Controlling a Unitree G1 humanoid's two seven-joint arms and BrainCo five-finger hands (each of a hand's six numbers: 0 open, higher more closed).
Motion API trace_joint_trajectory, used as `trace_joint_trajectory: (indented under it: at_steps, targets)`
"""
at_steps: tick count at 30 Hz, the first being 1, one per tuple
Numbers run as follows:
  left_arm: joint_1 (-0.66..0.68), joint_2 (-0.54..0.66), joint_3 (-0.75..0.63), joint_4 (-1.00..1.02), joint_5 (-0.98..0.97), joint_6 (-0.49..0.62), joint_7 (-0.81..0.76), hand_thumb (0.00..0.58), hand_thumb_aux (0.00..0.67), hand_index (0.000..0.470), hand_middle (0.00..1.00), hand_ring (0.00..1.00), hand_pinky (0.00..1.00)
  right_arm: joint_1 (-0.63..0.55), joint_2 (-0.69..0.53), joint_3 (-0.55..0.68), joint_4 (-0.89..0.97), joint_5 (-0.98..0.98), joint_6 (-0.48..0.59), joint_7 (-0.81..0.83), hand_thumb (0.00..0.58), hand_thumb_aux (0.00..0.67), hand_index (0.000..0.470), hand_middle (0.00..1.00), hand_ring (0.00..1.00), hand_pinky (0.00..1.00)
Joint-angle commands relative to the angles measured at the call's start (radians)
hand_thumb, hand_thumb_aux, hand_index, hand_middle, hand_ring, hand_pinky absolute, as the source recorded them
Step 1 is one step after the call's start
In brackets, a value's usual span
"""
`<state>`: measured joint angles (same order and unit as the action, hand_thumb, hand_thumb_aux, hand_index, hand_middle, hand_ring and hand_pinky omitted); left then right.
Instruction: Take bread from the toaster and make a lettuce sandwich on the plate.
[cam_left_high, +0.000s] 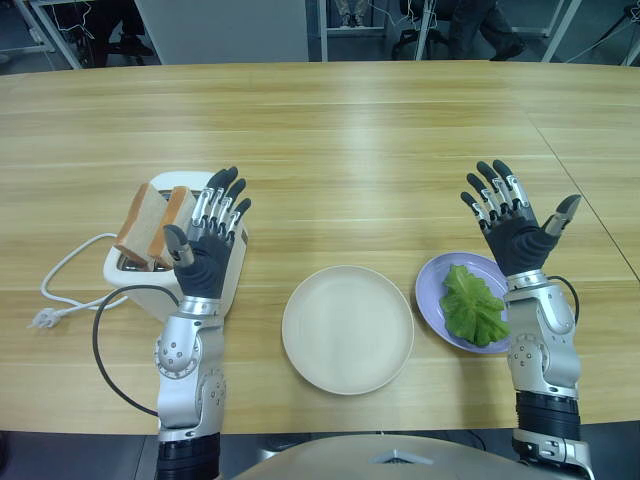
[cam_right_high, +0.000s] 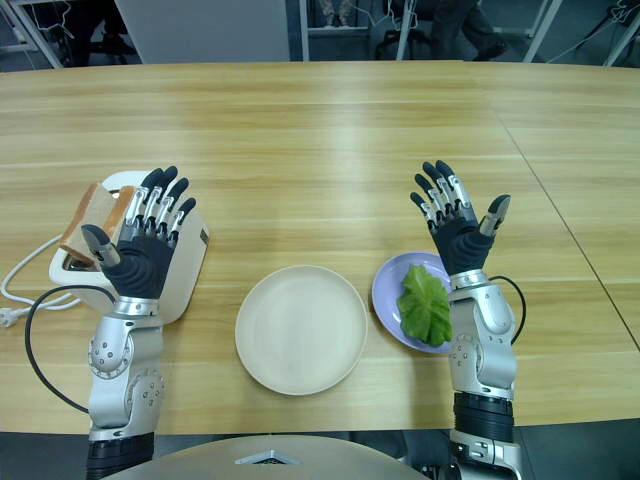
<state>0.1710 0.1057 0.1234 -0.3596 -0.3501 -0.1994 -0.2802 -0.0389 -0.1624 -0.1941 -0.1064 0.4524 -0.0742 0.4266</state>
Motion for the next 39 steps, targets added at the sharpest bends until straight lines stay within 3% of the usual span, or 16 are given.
trace_joint_trajectory:
  at_steps: [1, 11, 17, 22, 25, 30, 39]
  targets:
    - [0.006, 0.003, -0.007, 0.004, 0.034, -0.015, 0.003, 0.000, 0.000, 0.000, 0.00, 0.00, 0.00, 0.008, -0.002, 0.008, -0.002, -0.013, -0.015, 0.011, 0.000, 0.000, 0.000, 0.00, 0.00, 0.00]
    - [0.005, 0.003, 0.018, 0.013, 0.148, -0.084, 0.055, 0.000, 0.000, 0.000, 0.00, 0.00, 0.00, 0.006, 0.002, 0.013, 0.012, -0.025, -0.047, 0.013, 0.000, 0.000, 0.000, 0.00, 0.00, 0.00]
    - [-0.050, 0.076, 0.285, -0.215, 0.333, 0.083, 0.294, 0.000, 0.000, 0.000, 0.00, 0.00, 0.00, -0.003, 0.007, 0.026, 0.037, -0.038, -0.070, 0.024, 0.000, 0.000, 0.000, 0.00, 0.00, 0.00]
    - [-0.013, 0.215, 0.480, -0.333, 0.668, 0.254, 0.359, 0.000, 0.000, 0.000, 0.00, 0.00, 0.00, 0.002, 0.011, 0.032, 0.045, -0.049, -0.091, 0.021, 0.000, 0.000, 0.000, 0.00, 0.00, 0.00]
    - [0.034, 0.276, 0.476, -0.264, 0.854, 0.275, 0.380, 0.000, 0.000, 0.000, 0.00, 0.00, 0.00, 0.003, 0.014, 0.031, 0.050, -0.053, -0.100, 0.019, 0.000, 0.000, 0.000, 0.00, 0.00, 0.00]
    - [0.088, 0.356, 0.353, -0.076, 1.105, 0.353, 0.358, 0.000, 0.000, 0.000, 0.00, 0.00, 0.00, 0.001, 0.019, 0.028, 0.057, -0.049, -0.107, 0.018, 0.000, 0.000, 0.000, 0.00, 0.00, 0.00]
    - [0.049, 0.454, 0.227, 0.111, 1.262, 0.465, 0.319, 0.000, 0.000, 0.000, 0.00, 0.00, 0.00, 0.005, 0.020, 0.023, 0.058, -0.041, -0.111, 0.017, 0.000, 0.000, 0.000, 0.00, 0.00, 0.00]
